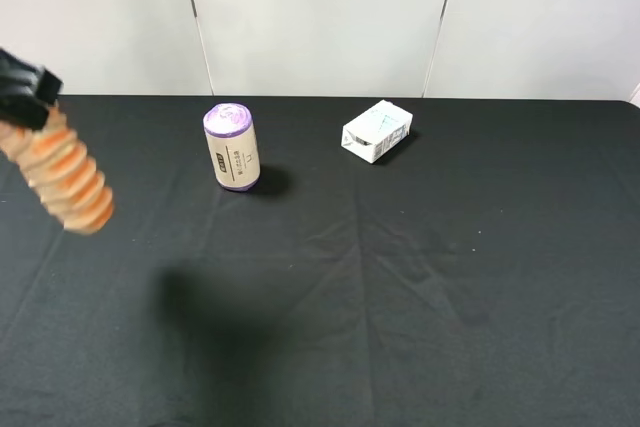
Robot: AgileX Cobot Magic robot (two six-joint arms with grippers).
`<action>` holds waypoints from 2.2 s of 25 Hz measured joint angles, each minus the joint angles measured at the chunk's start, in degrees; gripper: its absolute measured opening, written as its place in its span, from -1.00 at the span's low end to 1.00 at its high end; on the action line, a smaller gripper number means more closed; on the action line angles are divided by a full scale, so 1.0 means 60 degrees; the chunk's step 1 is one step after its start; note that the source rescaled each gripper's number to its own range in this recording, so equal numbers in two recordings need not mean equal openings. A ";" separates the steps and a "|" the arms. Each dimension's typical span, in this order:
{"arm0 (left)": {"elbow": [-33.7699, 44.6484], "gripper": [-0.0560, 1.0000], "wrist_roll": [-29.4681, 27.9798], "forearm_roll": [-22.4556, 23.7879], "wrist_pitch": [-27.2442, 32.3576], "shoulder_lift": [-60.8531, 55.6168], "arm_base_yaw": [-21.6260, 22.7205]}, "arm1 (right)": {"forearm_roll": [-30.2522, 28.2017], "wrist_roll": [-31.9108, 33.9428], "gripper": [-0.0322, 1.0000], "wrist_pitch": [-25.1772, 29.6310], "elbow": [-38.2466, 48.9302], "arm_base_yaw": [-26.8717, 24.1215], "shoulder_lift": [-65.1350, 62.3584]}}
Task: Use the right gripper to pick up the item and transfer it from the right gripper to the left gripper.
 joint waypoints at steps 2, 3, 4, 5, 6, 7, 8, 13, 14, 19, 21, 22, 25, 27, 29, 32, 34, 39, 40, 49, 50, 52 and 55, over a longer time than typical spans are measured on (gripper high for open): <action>0.0000 -0.89 -0.0008 0.0041 0.0171 0.0483 0.0000 | 0.0000 0.0000 1.00 0.0000 0.0000 0.0000 0.0000; 0.0000 -0.89 -0.0008 0.0061 0.0187 0.0711 0.0000 | 0.0000 0.0000 1.00 0.0000 0.0000 0.0000 0.0000; 0.0000 -0.89 -0.0008 0.0061 0.0187 0.0887 0.0000 | 0.0000 0.0000 1.00 0.0000 0.0000 0.0000 0.0000; 0.0000 -0.89 0.0005 0.0061 0.0187 0.1090 0.0000 | 0.0000 0.0000 1.00 0.0000 0.0000 0.0000 0.0000; 0.0000 -0.89 0.0060 0.0061 0.0187 0.1278 0.0000 | 0.0000 0.0000 1.00 0.0000 0.0000 0.0000 0.0000; 0.0000 -0.89 0.0104 0.0061 0.0177 0.1434 0.0000 | 0.0000 0.0000 1.00 0.0000 0.0000 0.0000 0.0000; 0.0000 -0.89 0.0165 0.0061 0.0171 0.1612 0.0000 | 0.0000 0.0000 1.00 0.0000 0.0000 0.0000 0.0000; 0.0000 -0.89 0.0353 0.0158 -0.0061 0.2402 0.0000 | 0.0000 0.0000 1.00 0.0000 0.0000 0.0000 0.0000; 0.0000 -0.89 0.0360 0.0197 -0.0157 0.2523 0.0000 | 0.0000 0.0000 1.00 0.0000 0.0000 0.0000 0.0000; 0.0000 -0.89 0.0364 0.0260 -0.0597 0.3245 0.0000 | 0.0000 0.0008 1.00 0.0000 0.0000 0.0000 0.0000; 0.0000 -0.89 0.0364 0.0350 -0.0850 0.3698 0.0000 | 0.0000 0.0008 1.00 0.0000 0.0000 0.0000 0.0000; 0.0000 -0.89 0.0364 0.0390 -0.0997 0.3852 0.0000 | 0.0000 0.0008 1.00 0.0000 0.0000 0.0000 0.0000; -0.0033 -0.89 0.0373 0.0536 -0.1243 0.4178 0.0000 | 0.0000 0.0008 1.00 0.0000 0.0000 0.0000 0.0000; -0.0061 -0.89 0.0372 0.0556 -0.1365 0.4246 0.0000 | 0.0000 0.0015 1.00 0.0000 0.0000 0.0000 0.0000; -0.0061 -0.89 0.0372 0.0556 -0.1375 0.4246 0.0000 | 0.0000 0.0015 1.00 0.0000 0.0000 0.0000 0.0000; -0.0061 -0.60 0.0372 0.0556 -0.1383 0.4246 0.0000 | 0.0000 0.0026 1.00 0.0000 0.0000 0.0000 0.0000; -0.0061 -0.09 0.0372 0.0556 -0.1383 0.4246 0.0000 | 0.0000 0.0026 1.00 0.0000 0.0000 0.0000 0.0000; -0.0061 0.80 0.0372 0.0556 -0.1383 0.4246 0.0000 | 0.0000 0.0026 1.00 0.0000 0.0000 0.0000 0.0000; -0.0061 0.87 0.0372 0.0556 -0.1383 0.4246 0.0000 | 0.0000 0.0026 1.00 0.0000 0.0000 0.0000 0.0000; -0.0257 1.00 0.0372 0.0556 -0.1191 0.4156 0.0000 | 0.0000 0.0026 1.00 0.0000 0.0000 0.0000 0.0000; -0.0332 1.00 0.0372 0.0556 -0.1122 0.4099 0.0000 | 0.0000 0.0026 1.00 0.0000 0.0000 0.0000 0.0000; -0.0482 1.00 0.0372 0.0556 -0.0987 0.3965 0.0000 | 0.0000 0.0026 1.00 0.0000 0.0000 0.0000 0.0000; -0.0768 1.00 0.0372 0.0559 -0.0632 0.3880 0.0000 | 0.0000 0.0026 1.00 0.0000 0.0000 0.0000 0.0000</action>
